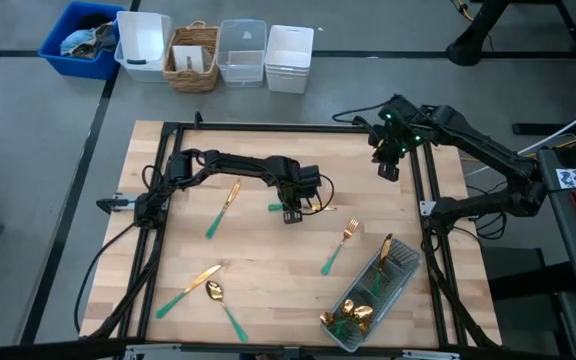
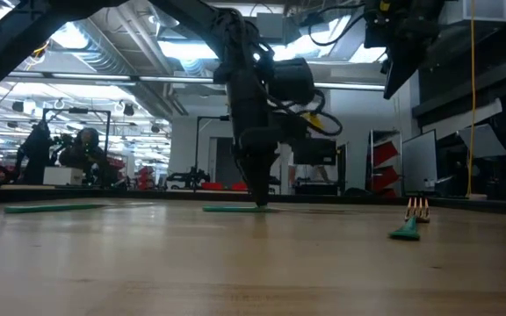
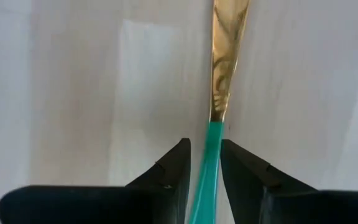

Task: Sort silverware
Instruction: Put the top right table knife into the utensil organizer

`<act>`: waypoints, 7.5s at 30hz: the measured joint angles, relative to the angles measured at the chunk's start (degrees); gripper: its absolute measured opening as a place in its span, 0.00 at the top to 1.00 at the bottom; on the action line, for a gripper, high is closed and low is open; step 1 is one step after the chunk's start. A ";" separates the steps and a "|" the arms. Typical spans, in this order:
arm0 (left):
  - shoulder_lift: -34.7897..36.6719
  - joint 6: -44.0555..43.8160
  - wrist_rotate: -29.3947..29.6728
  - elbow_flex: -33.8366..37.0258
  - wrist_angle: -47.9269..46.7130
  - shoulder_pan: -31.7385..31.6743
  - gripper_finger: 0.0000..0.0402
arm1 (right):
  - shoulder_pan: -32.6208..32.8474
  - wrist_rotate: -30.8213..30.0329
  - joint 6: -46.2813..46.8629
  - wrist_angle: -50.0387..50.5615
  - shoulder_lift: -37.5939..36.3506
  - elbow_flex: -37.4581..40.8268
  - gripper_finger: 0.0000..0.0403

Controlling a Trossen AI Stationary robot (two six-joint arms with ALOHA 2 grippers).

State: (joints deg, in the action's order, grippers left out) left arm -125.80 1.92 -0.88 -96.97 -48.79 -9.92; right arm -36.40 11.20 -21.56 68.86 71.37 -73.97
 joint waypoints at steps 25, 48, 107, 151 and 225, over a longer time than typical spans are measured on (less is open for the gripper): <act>20.53 -5.82 -8.08 33.93 50.06 -2.75 0.80 | 0.06 13.74 7.69 -26.29 -22.32 30.09 0.83; 14.00 4.32 1.17 33.93 48.67 2.65 0.58 | 14.55 11.12 15.28 -57.91 -3.25 38.10 0.66; 10.06 3.32 12.12 33.95 51.14 6.09 0.91 | 18.08 7.02 12.31 -72.33 16.19 38.03 0.57; 9.67 4.58 17.85 33.93 51.79 8.48 0.89 | 18.01 15.39 21.96 -71.84 22.62 37.97 0.57; 12.59 5.60 17.85 34.04 52.10 9.52 0.89 | 18.18 19.92 30.00 -68.78 24.76 34.97 1.00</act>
State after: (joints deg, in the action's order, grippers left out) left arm -113.22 7.52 16.97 -62.94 3.31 -0.40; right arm -18.22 31.12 8.44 0.08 96.13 -39.00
